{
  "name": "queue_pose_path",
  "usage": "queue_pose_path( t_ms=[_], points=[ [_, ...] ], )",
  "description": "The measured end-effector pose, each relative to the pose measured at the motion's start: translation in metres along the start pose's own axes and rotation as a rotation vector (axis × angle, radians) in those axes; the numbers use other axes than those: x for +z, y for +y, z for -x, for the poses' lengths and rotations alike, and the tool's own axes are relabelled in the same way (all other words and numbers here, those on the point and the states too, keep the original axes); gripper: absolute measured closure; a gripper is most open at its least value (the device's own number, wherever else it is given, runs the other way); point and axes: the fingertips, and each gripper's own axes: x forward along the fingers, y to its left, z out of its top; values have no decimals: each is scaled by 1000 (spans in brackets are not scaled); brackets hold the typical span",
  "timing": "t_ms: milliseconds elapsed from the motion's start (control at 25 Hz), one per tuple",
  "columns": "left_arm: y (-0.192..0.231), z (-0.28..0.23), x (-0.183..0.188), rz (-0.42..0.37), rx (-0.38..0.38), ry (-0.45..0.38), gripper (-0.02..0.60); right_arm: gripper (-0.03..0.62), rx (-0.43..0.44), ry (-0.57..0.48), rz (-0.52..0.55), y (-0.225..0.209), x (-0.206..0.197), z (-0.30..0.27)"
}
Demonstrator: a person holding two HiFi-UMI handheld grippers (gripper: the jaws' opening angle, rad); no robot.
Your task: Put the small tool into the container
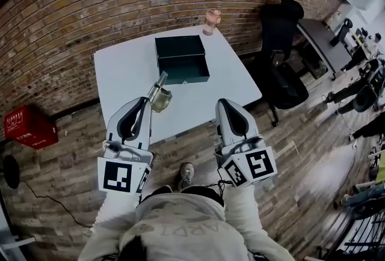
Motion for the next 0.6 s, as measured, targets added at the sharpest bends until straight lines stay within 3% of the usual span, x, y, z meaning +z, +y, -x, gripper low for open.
queue_pose_path(
  t_ms=[600],
  points=[
    [-12, -101, -16, -8, 81, 4, 560, 584, 89, 5, -25, -95, -5, -60]
  ],
)
